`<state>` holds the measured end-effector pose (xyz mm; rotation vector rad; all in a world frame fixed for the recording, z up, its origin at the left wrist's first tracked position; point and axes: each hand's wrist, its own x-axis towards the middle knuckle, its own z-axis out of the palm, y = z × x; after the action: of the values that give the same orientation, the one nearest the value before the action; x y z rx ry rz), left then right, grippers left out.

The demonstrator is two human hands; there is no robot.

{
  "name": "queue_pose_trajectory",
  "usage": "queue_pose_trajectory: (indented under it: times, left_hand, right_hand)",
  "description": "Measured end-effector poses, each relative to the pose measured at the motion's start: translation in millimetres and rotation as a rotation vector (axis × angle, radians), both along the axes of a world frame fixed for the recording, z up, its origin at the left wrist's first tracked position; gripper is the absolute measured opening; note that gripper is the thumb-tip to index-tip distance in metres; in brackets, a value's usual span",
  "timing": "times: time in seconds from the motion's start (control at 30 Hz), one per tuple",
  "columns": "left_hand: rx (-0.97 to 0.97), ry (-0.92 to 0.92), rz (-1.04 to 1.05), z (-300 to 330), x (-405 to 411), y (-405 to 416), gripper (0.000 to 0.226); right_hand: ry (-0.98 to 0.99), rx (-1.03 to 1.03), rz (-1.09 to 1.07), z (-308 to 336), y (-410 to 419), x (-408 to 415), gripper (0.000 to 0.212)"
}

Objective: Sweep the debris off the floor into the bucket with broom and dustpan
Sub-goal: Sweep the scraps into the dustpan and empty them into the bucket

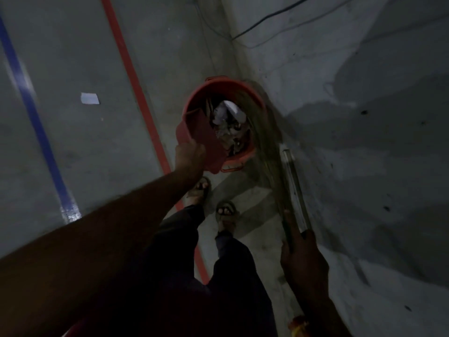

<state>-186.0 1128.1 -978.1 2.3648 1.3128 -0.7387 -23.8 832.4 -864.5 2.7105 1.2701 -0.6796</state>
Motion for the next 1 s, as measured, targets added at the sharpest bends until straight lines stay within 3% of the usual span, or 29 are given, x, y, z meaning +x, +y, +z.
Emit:
queue_pose_trajectory:
  times: [0.13, 0.4, 0.77, 1.0]
  left_hand:
    - [0.057, 0.041, -0.022, 27, -27, -36, 0.043]
    - [0.139, -0.092, 0.269, 94, -78, -127, 0.061]
    - [0.481, -0.274, 0.648, 189, -162, -203, 0.036]
    - [0.595, -0.228, 0.899, 207, -269, -244, 0.030]
  right_hand:
    - [0.082, 0.014, 0.093, 22, -10, -1, 0.081]
    - [0.166, 0.189, 0.332, 54, 2, -4, 0.078]
    - [0.219, 0.449, 0.764, 106, 23, -58, 0.068]
    - [0.217, 0.406, 1.019, 118, 50, -142, 0.073]
